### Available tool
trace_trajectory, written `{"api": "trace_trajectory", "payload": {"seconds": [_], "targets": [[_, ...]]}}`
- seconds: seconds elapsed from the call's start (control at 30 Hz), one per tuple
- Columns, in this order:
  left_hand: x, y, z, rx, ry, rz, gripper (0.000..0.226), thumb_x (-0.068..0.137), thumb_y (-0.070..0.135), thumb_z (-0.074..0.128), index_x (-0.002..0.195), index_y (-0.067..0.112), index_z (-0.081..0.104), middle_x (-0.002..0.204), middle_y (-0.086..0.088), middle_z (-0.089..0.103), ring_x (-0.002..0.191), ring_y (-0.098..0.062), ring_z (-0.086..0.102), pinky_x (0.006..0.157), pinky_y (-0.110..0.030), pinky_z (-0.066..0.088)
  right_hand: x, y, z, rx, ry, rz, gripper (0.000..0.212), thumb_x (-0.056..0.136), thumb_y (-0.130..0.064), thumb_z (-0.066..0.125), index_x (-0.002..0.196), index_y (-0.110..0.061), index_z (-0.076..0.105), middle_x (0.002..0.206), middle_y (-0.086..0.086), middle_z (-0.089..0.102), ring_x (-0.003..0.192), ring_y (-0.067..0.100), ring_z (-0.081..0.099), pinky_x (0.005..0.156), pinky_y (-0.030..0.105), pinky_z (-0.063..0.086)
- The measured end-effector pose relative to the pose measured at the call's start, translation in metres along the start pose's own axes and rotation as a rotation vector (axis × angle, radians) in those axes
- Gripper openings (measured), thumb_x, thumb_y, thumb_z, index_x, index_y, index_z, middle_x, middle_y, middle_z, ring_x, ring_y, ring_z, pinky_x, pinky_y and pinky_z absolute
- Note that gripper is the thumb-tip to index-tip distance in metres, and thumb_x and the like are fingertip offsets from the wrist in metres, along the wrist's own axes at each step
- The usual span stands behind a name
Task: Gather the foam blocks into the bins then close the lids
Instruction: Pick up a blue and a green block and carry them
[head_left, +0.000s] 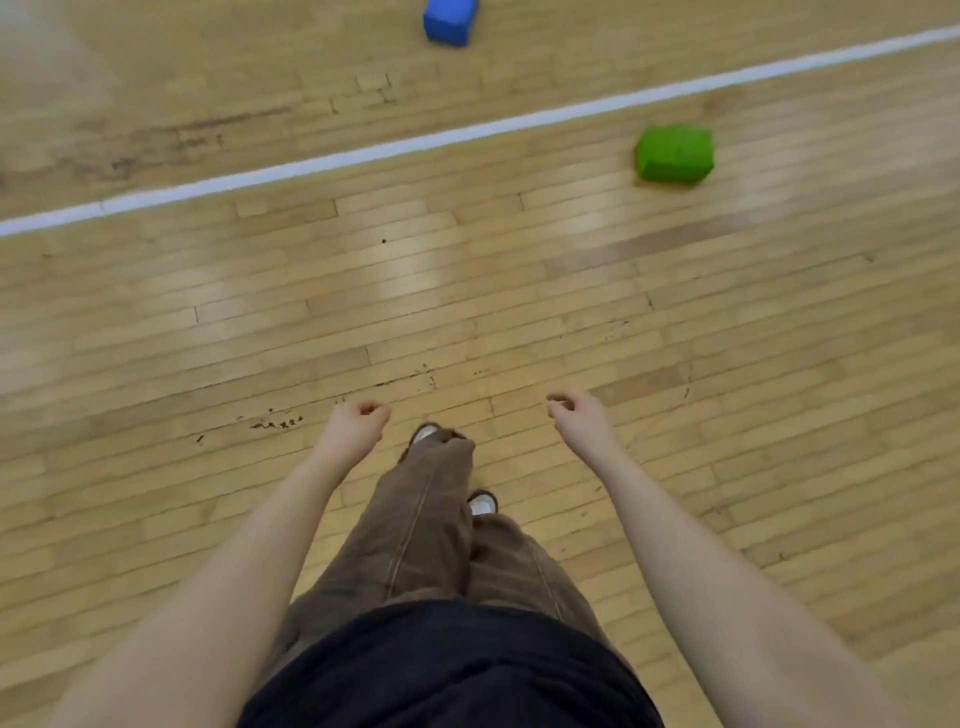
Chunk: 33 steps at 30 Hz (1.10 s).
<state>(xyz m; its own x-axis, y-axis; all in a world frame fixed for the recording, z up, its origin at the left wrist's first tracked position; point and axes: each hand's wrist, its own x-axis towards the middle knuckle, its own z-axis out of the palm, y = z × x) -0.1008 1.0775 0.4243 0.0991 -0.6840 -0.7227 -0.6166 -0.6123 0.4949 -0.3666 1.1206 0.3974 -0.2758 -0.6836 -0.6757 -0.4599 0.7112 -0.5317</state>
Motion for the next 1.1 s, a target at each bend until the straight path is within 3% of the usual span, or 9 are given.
{"api": "trace_trajectory", "payload": {"seconds": [0.13,0.23,0.43,0.53,0.6,0.67,0.77,0.97,1.1], "targets": [[0.060,0.051,-0.015,-0.149,0.074,-0.048,0.024,0.096,0.025,0.046,0.105,0.010,0.063,0.098,-0.007,0.063,0.090,-0.022,0.059,0.077,-0.032,0.044,0.083,-0.067,-0.022,-0.024,-0.047,-0.037,0.031,0.094,-0.021,0.047,0.121,-0.011,0.059,0.114,0.010,0.062,0.102,0.025,0.058,0.085,0.031,0.044],[0.113,0.098,-0.023,-0.107,0.083,-0.034,0.027,0.096,0.023,0.046,0.108,0.006,0.063,0.097,-0.009,0.063,0.094,-0.026,0.058,0.077,-0.031,0.044,0.146,-0.110,-0.044,0.038,-0.025,-0.007,0.031,0.095,-0.020,0.045,0.121,-0.010,0.059,0.114,0.011,0.062,0.102,0.025,0.059,0.087,0.032,0.045],[0.203,0.237,-0.041,0.030,0.040,0.064,0.026,0.095,0.020,0.046,0.106,0.005,0.064,0.090,-0.010,0.062,0.086,-0.025,0.058,0.075,-0.030,0.043,0.247,-0.174,-0.111,0.038,0.000,0.052,0.033,0.096,-0.023,0.043,0.123,-0.011,0.058,0.116,0.009,0.062,0.092,0.021,0.058,0.076,0.030,0.045],[0.241,0.324,-0.042,0.073,-0.005,0.172,0.023,0.095,0.022,0.045,0.104,0.012,0.063,0.091,-0.006,0.061,0.087,-0.023,0.058,0.076,-0.030,0.044,0.281,-0.186,-0.149,0.088,0.027,0.091,0.032,0.097,-0.021,0.042,0.122,-0.011,0.058,0.116,0.008,0.061,0.096,0.022,0.057,0.079,0.034,0.046],[0.265,0.381,-0.038,0.118,-0.024,0.233,0.024,0.096,0.024,0.045,0.107,0.014,0.063,0.094,-0.003,0.062,0.089,-0.020,0.059,0.075,-0.028,0.043,0.300,-0.188,-0.174,0.142,0.076,0.145,0.032,0.096,-0.020,0.042,0.123,-0.010,0.058,0.115,0.008,0.061,0.093,0.020,0.056,0.074,0.030,0.044],[0.287,0.433,-0.028,0.135,-0.057,0.276,0.026,0.096,0.026,0.044,0.112,0.015,0.062,0.101,-0.001,0.062,0.095,-0.019,0.058,0.081,-0.029,0.044,0.319,-0.185,-0.198,0.197,0.114,0.204,0.031,0.096,-0.019,0.043,0.120,-0.009,0.059,0.108,0.008,0.062,0.086,0.019,0.054,0.069,0.027,0.042],[0.318,0.501,-0.002,0.158,-0.108,0.322,0.027,0.096,0.026,0.044,0.114,0.015,0.061,0.104,0.000,0.062,0.097,-0.019,0.059,0.081,-0.031,0.045,0.353,-0.177,-0.237,0.316,0.152,0.283,0.026,0.096,-0.018,0.044,0.110,-0.005,0.061,0.099,0.008,0.062,0.084,0.018,0.053,0.072,0.029,0.042],[0.375,0.606,0.054,0.213,-0.148,0.272,0.022,0.096,0.030,0.044,0.109,0.022,0.059,0.098,0.005,0.062,0.095,-0.018,0.060,0.083,-0.035,0.047,0.447,-0.183,-0.339,0.380,0.179,0.314,0.024,0.095,-0.018,0.041,0.111,-0.014,0.059,0.094,0.001,0.061,0.079,0.015,0.055,0.064,0.028,0.042],[0.400,0.654,0.076,0.203,-0.104,0.195,0.026,0.096,0.028,0.045,0.113,0.018,0.061,0.091,0.007,0.060,0.094,-0.021,0.061,0.082,-0.036,0.047,0.516,-0.207,-0.412,0.306,0.150,0.234,0.031,0.095,-0.019,0.043,0.120,-0.011,0.060,0.113,0.008,0.063,0.099,0.022,0.059,0.079,0.032,0.047]]}}
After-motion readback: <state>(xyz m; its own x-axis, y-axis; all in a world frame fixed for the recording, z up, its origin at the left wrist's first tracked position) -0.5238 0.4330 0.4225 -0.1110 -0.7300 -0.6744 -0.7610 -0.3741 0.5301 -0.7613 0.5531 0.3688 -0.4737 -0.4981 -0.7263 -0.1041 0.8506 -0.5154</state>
